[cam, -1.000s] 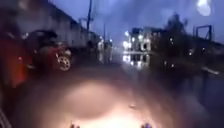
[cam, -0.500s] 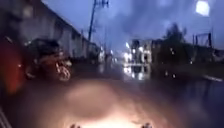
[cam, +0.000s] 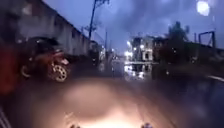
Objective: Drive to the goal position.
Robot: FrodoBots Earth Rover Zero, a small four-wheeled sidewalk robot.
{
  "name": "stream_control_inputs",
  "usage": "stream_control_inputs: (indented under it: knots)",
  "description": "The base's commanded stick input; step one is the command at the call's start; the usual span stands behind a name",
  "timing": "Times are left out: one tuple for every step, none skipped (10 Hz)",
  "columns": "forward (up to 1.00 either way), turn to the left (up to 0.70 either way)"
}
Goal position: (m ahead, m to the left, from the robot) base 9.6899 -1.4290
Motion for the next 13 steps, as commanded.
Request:
stream_control_inputs:
  knots:
    - [0.5, 0.0]
    - [0.5, 0.0]
    - [0.5, 0.0]
    - [0.5, 0.0]
    - [0.5, 0.0]
    - [0.5, 0.0]
    - [0.5, 0.0]
    - [0.5, 0.0]
    - [0.5, 0.0]
    - [0.5, 0.0]
    - [0.5, 0.0]
    - [0.5, 0.0]
    - [0.5, 0.0]
